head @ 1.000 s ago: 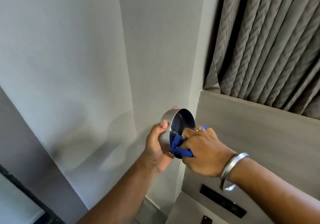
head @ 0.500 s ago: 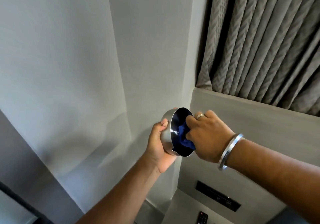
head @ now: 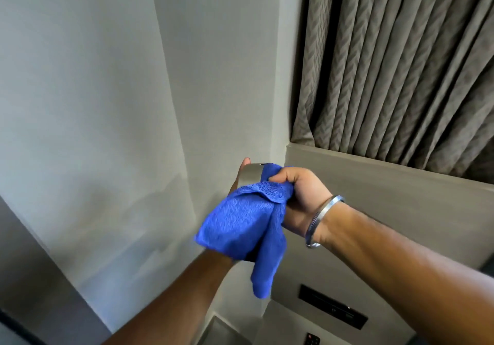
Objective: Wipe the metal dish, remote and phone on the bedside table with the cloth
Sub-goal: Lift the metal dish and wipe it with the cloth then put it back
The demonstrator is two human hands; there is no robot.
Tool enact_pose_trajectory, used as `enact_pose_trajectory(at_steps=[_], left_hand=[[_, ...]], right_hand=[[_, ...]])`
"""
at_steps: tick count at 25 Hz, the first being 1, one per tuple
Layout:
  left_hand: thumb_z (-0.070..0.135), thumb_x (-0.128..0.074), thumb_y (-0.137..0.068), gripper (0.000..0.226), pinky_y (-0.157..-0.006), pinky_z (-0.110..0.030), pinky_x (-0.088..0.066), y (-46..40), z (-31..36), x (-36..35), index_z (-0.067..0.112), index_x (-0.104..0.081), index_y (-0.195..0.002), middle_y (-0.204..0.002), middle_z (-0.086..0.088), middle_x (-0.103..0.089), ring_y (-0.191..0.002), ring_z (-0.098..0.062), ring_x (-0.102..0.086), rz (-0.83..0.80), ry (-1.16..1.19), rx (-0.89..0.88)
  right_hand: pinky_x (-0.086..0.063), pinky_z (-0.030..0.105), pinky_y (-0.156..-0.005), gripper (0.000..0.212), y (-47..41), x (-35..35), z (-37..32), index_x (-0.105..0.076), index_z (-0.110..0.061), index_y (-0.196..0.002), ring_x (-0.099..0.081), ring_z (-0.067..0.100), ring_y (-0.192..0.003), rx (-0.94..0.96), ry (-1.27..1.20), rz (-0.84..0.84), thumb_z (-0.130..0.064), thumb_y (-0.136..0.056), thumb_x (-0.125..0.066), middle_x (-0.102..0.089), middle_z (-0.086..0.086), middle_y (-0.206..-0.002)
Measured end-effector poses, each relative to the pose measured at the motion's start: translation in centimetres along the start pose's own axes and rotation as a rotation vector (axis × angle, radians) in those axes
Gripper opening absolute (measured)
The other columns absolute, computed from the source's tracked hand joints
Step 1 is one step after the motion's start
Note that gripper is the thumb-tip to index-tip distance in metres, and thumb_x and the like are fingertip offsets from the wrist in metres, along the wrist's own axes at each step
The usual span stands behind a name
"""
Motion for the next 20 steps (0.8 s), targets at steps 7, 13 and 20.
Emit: enact_pose_trajectory(at_steps=[7, 13, 20], left_hand=[[0.06, -0.064, -0.077, 0.081, -0.109, -0.059, -0.036, 1.5, 4.3, 6.9, 0.019, -0.049, -0.145, -0.15, -0.021, -0.047, -0.136, -0.046, -0.044, 0.197, 0.361, 0.135], [0.075, -0.056, -0.067, 0.095, -0.106, -0.051, -0.041, 2.8, 3.7, -0.2, 0.025, -0.04, -0.147, -0.157, -0.026, -0.029, -0.131, -0.043, -0.044, -0.297, 0.331, 0.225], [0.064, -0.067, -0.064, 0.088, -0.105, -0.056, -0.041, 1.9, 2.9, -1.1, 0.029, -0.042, -0.141, -0.157, -0.025, -0.021, -0.129, -0.048, -0.041, -0.365, 0.429, 0.252]], right_hand=[[-0.047, 0.047, -0.091, 0.046, 6.0, 10.0, -6.1, -0.06, -0.007, -0.121, -0.065, 0.029, -0.104, 0.273, 0.31, 0.453, -0.024, -0.08, -0.066, -0.069, 0.016, -0.117], [-0.056, 0.037, -0.063, 0.02, 7.5, 13.3, -5.0, -0.072, -0.017, -0.102, -0.074, 0.023, -0.08, 0.28, 0.559, 0.643, -0.025, -0.084, -0.067, -0.077, 0.009, -0.092], [-0.057, 0.034, -0.056, 0.032, 7.6, 13.0, -4.0, -0.075, -0.021, -0.094, -0.073, 0.021, -0.076, 0.28, 0.571, 0.643, -0.038, -0.066, -0.076, -0.077, 0.008, -0.089]])
Point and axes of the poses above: each hand's wrist, its own y-axis away from the middle knuckle, its own x-axis out of the back of the hand, z = x × y, the point moved 9 cm from there along -y, towards the middle knuckle
